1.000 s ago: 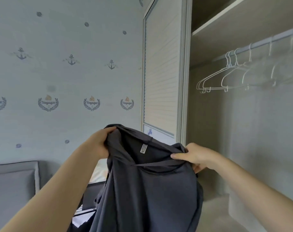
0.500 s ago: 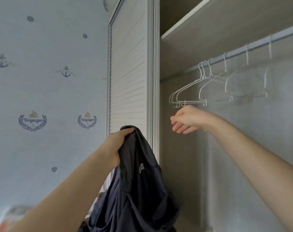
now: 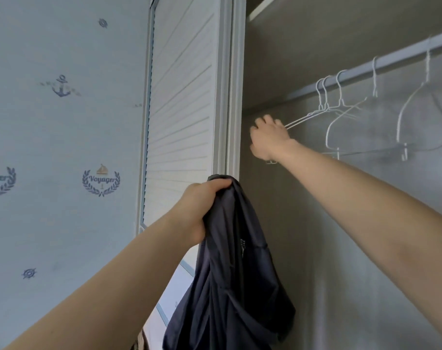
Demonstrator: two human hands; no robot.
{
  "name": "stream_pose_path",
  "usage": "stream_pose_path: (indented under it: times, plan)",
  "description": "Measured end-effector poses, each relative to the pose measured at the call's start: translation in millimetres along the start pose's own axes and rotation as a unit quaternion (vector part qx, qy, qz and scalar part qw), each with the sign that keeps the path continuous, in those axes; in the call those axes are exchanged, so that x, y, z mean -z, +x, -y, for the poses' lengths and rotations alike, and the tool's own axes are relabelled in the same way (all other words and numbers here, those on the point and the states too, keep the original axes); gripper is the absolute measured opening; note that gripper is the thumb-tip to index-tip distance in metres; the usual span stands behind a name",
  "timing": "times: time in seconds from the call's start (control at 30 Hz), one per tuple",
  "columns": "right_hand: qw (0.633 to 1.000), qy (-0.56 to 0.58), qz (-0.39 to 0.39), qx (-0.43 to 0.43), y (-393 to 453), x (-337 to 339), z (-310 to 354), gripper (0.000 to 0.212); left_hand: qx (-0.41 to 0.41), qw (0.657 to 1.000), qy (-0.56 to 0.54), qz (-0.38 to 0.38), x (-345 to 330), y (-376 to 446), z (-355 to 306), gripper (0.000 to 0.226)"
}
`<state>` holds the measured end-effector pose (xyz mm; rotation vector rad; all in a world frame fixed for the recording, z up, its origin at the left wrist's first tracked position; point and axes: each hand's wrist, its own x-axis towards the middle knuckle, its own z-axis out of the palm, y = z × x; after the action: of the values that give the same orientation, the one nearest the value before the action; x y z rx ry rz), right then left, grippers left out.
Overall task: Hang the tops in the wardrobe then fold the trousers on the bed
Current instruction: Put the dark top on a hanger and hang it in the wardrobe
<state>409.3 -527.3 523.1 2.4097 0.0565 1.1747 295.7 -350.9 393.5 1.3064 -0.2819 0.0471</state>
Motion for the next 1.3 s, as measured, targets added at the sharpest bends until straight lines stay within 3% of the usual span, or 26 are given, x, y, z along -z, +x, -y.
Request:
stream_pose_path:
  times: [0.1, 0.2, 0.5, 0.7, 0.9, 1.03, 1.2, 1.3]
  plan:
    - [0.990, -0.111, 0.081, 0.015, 25, -11, -3, 0.044, -0.003, 1.000, 0.012, 0.011, -1, 17, 2, 0.033]
    - [0.979, -0.120, 0.163, -0.035, 35, -17, -3, 0.043, -0.013, 0.999, 0.029, 0.020, 0, 29, 5, 0.032]
    - [0.976, -0.183, 0.076, -0.089, 10, -29, -30, 0.033, -0.031, 0.999, 0.033, 0.017, 3, 48, 4, 0.027]
    - [0.956, -0.206, 0.096, -0.186, 9, -28, -39, 0.034, -0.036, 0.999, 0.023, 0.030, 1, 54, 5, 0.026]
    - [0.944, -0.118, 0.098, -0.293, 24, -23, -36, 0.036, -0.028, 0.998, 0.037, 0.045, 6, 57, 8, 0.023]
    - [0.922, 0.093, 0.013, -0.376, 37, -17, -53, 0.038, -0.024, 0.997, 0.039, 0.059, 9, 56, 9, 0.023]
    - [0.896, 0.255, 0.100, -0.349, 44, 2, -65, 0.032, -0.016, 0.996, 0.043, 0.071, 14, 54, 13, 0.026]
    - [0.879, 0.259, 0.110, -0.385, 60, 7, -56, 0.061, -0.016, 0.996, 0.045, 0.074, 15, 54, 13, 0.027]
